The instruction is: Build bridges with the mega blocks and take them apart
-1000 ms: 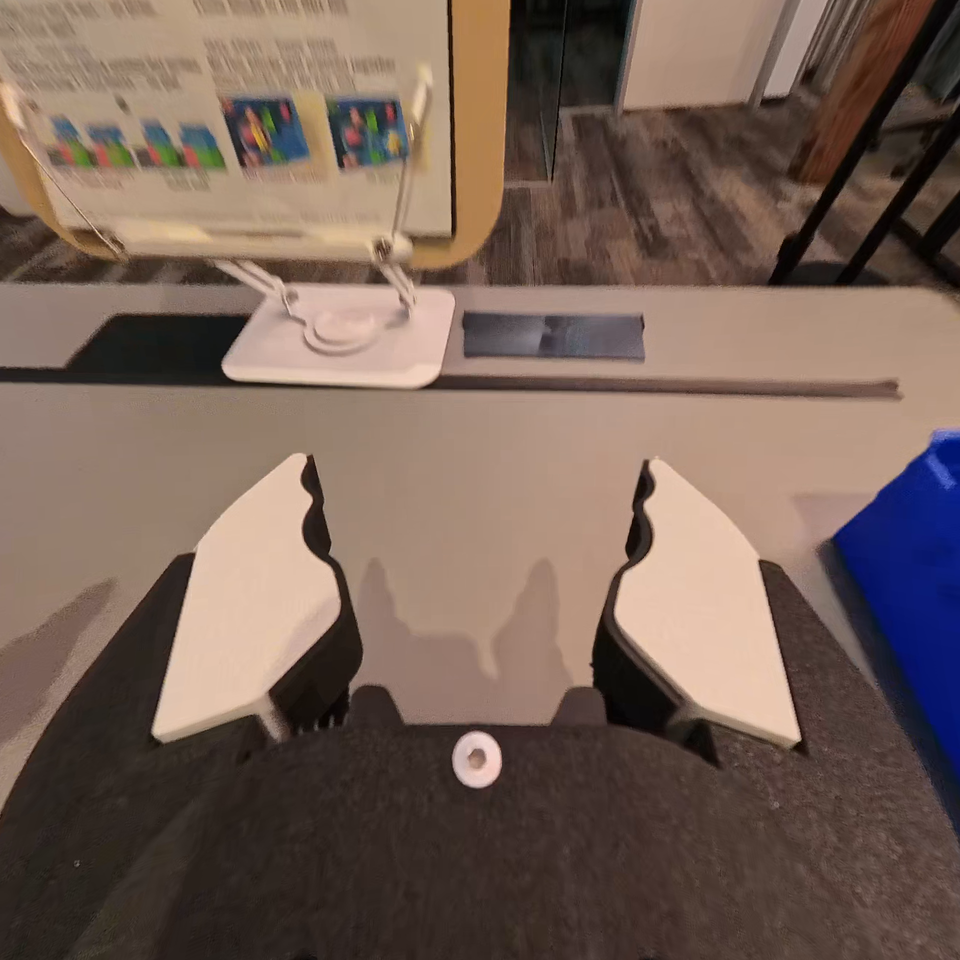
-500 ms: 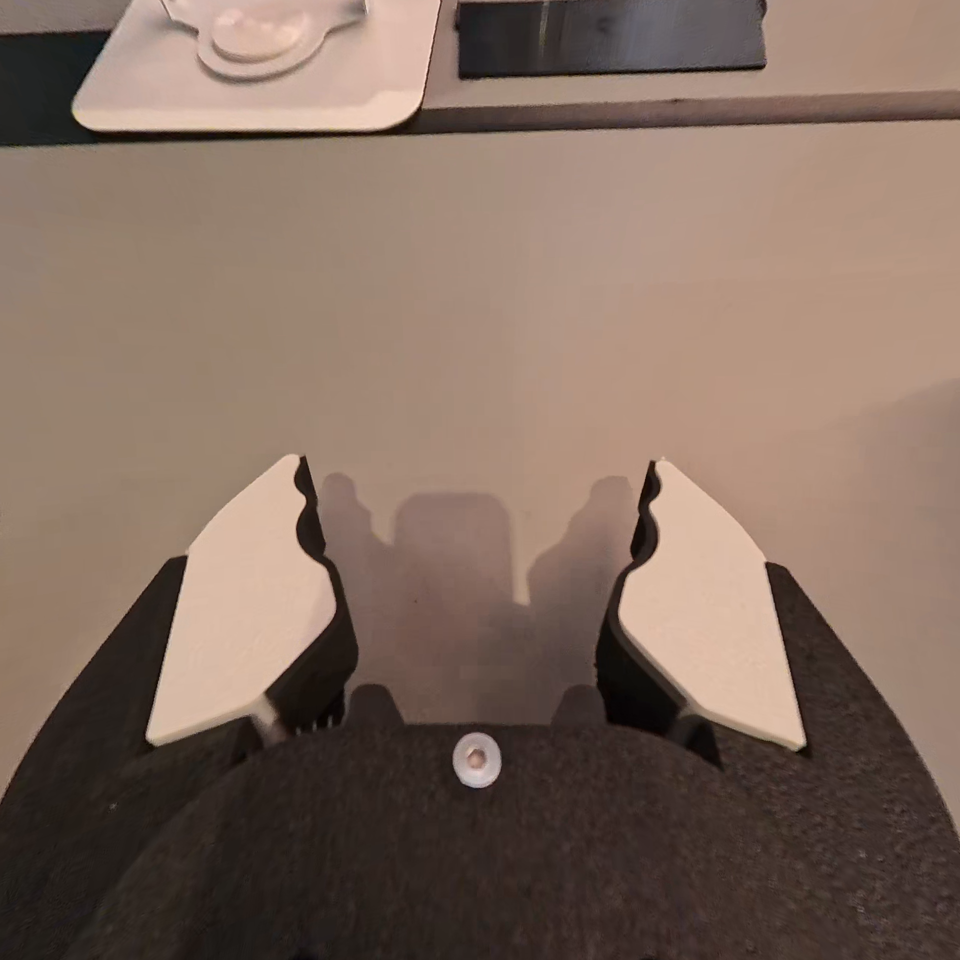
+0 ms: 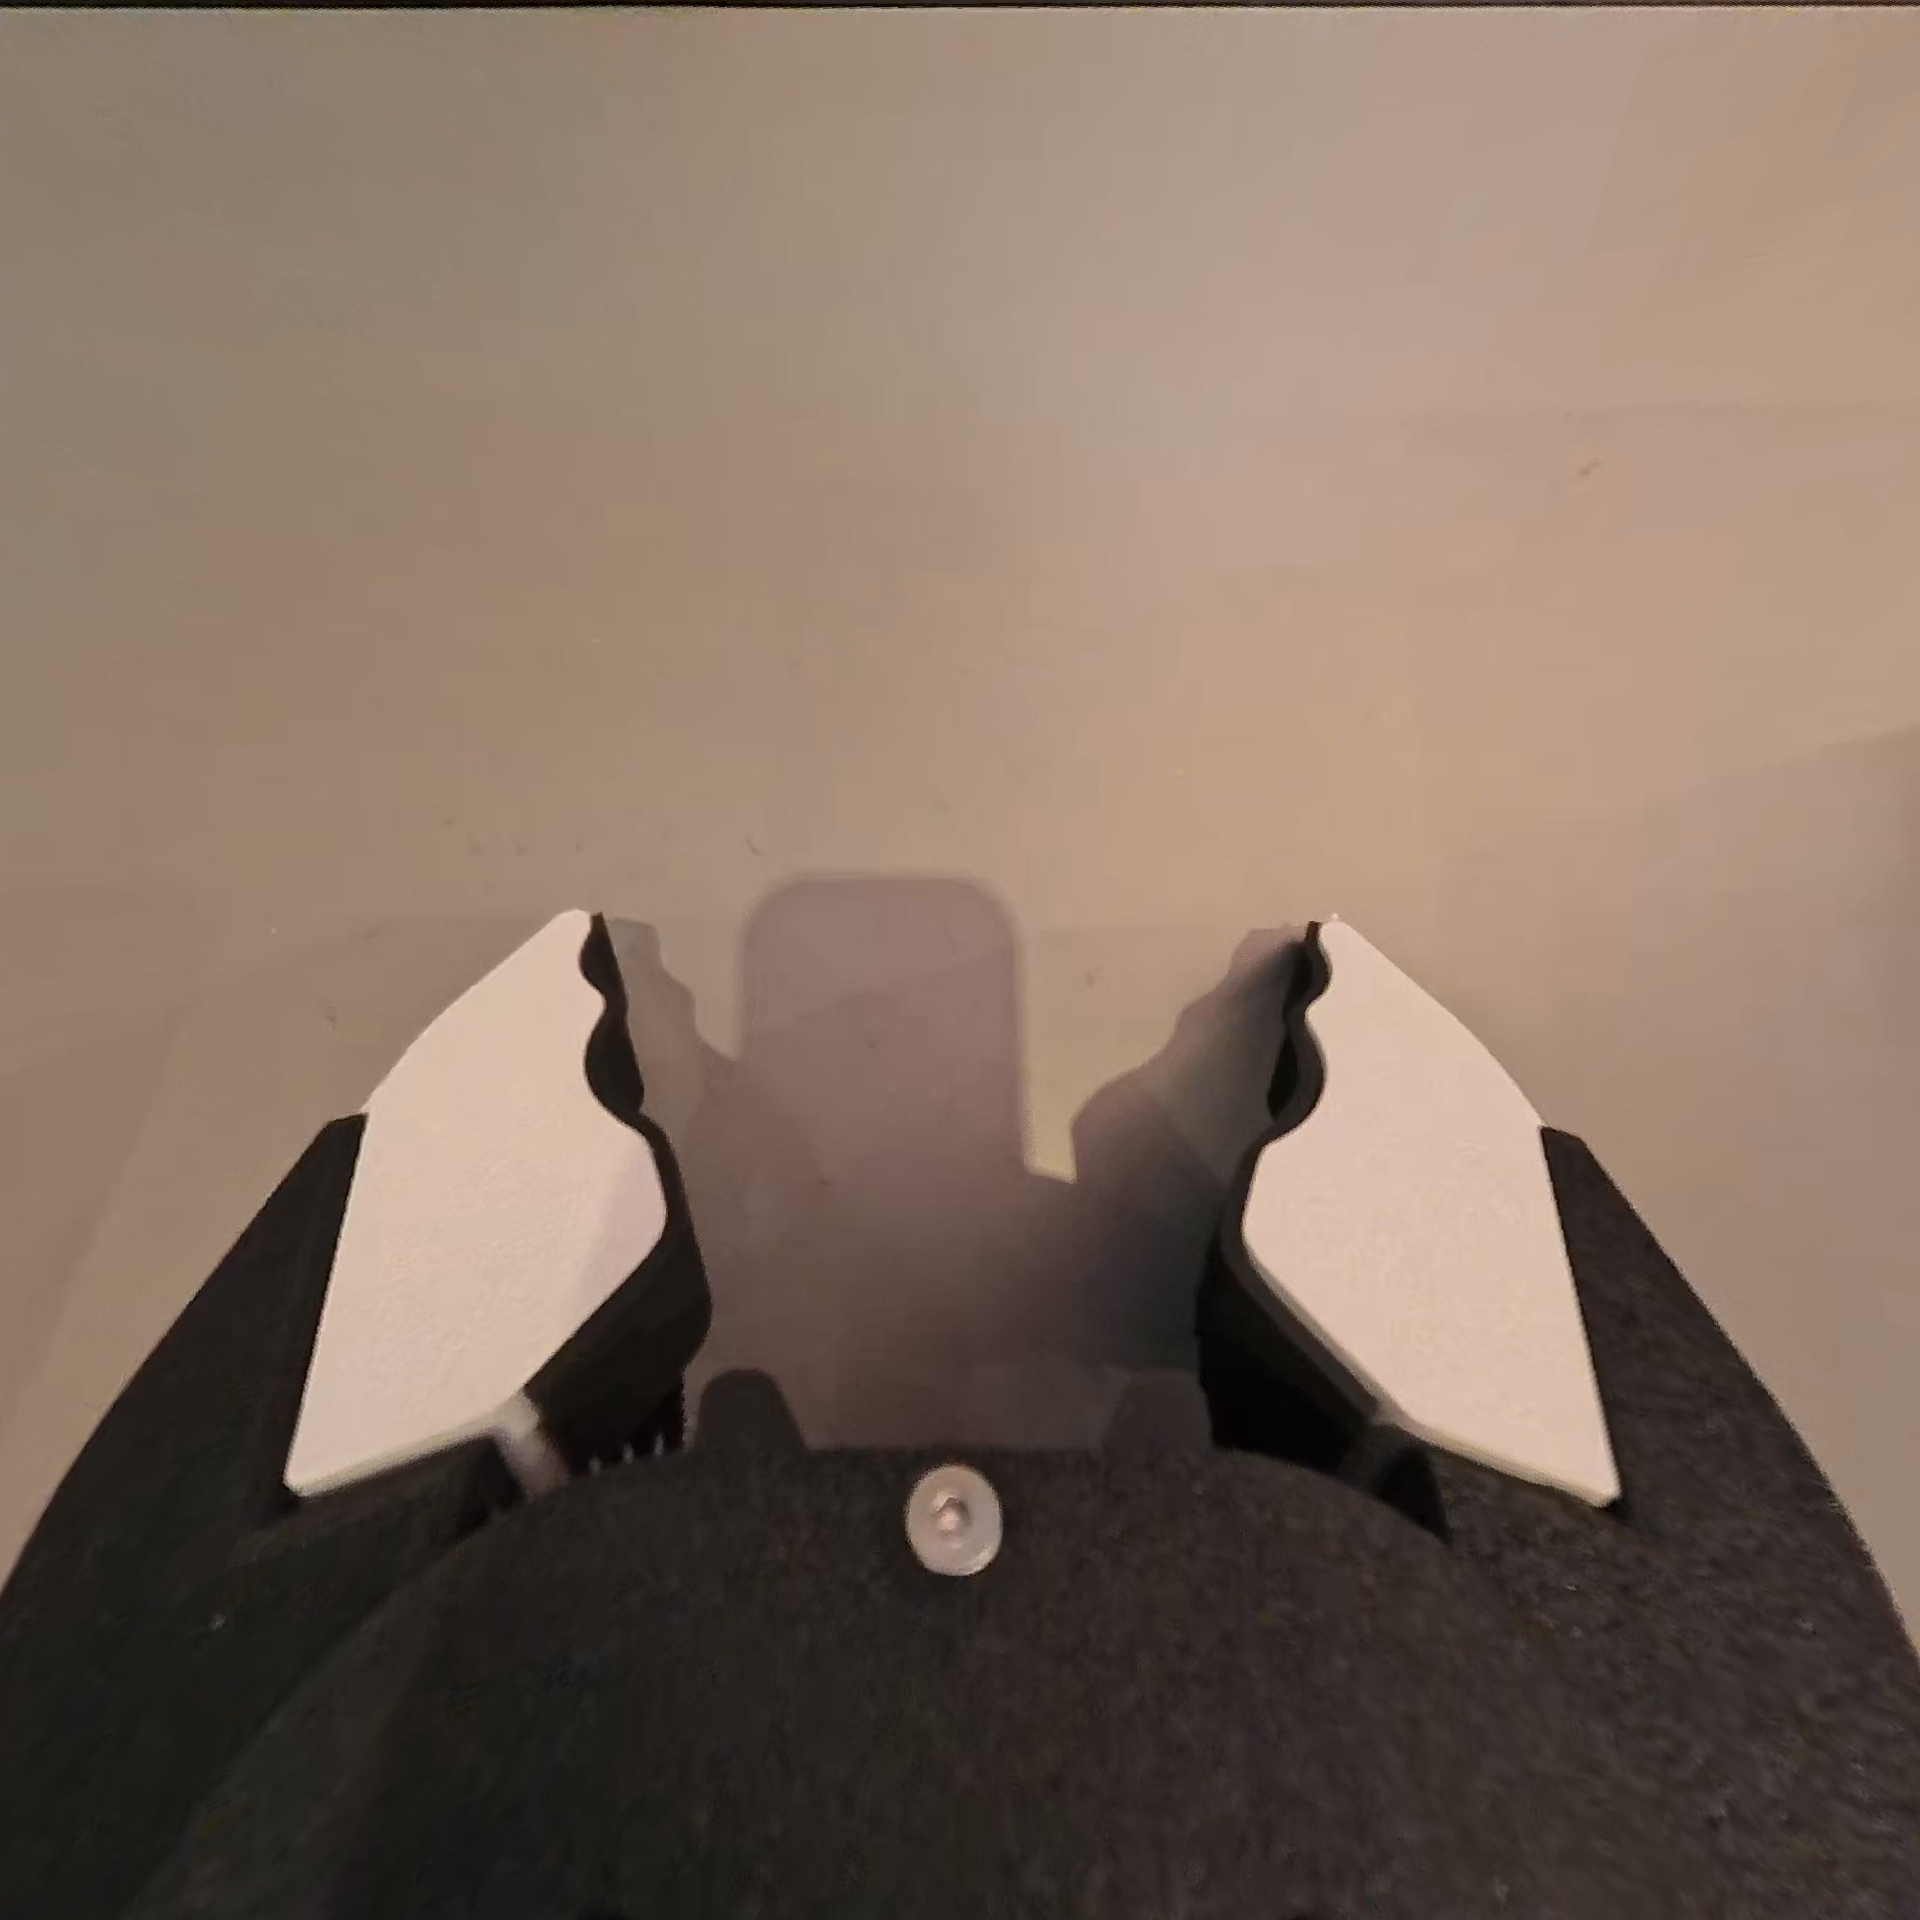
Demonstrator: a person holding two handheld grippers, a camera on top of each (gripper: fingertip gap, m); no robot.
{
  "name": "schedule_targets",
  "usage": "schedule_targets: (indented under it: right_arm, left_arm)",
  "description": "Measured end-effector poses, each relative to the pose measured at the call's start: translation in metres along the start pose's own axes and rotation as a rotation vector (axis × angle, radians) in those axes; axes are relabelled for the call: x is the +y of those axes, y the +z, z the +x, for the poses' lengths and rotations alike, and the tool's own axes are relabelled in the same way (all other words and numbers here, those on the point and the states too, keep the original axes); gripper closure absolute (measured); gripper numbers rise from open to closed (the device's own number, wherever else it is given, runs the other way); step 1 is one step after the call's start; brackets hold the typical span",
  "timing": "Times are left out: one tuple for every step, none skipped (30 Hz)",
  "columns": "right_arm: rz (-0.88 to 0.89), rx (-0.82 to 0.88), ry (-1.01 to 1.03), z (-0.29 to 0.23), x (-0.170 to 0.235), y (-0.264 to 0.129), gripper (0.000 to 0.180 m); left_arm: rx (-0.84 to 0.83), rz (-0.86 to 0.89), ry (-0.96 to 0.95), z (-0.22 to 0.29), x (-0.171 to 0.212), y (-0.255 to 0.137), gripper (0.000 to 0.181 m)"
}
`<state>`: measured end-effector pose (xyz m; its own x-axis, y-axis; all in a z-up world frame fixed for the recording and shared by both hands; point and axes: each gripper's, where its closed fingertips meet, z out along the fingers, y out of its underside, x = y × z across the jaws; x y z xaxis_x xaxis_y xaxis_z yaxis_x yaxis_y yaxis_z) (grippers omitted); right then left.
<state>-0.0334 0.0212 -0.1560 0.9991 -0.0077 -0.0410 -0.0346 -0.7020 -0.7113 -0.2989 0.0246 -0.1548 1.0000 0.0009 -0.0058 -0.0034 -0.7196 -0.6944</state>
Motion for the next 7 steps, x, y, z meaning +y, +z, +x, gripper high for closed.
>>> schedule_targets:
  right_arm:
    - [-0.003, 0.009, -0.005, 0.0007, 0.0004, 0.0004, 0.062]
    - [-0.008, 0.023, -0.010, 0.0017, 0.0010, 0.0006, 0.064]
    - [-0.013, 0.041, -0.015, 0.0031, 0.0020, 0.0008, 0.065]
    - [-0.012, 0.043, -0.012, 0.0029, 0.0020, 0.0006, 0.065]
    - [-0.012, 0.043, -0.011, 0.0030, 0.0020, 0.0005, 0.065]
    - [-0.012, 0.044, -0.011, 0.0030, 0.0022, 0.0004, 0.065]
    - [-0.012, 0.047, -0.008, 0.0032, 0.0024, 0.0003, 0.065]
  left_arm:
    - [0.000, 0.001, 0.000, 0.0001, 0.0000, 0.0000, 0.058]
    - [0.002, 0.001, 0.000, 0.0003, 0.0000, -0.0001, 0.058]
    - [0.005, 0.002, 0.001, 0.0005, 0.0000, -0.0001, 0.058]
    - [0.006, 0.002, 0.001, 0.0008, 0.0002, -0.0003, 0.058]
    - [0.006, 0.002, 0.002, 0.0008, 0.0003, -0.0004, 0.058]
    - [0.006, 0.004, 0.002, 0.0009, 0.0002, -0.0005, 0.058]
    - [0.005, 0.005, 0.003, 0.0011, 0.0001, -0.0007, 0.059]
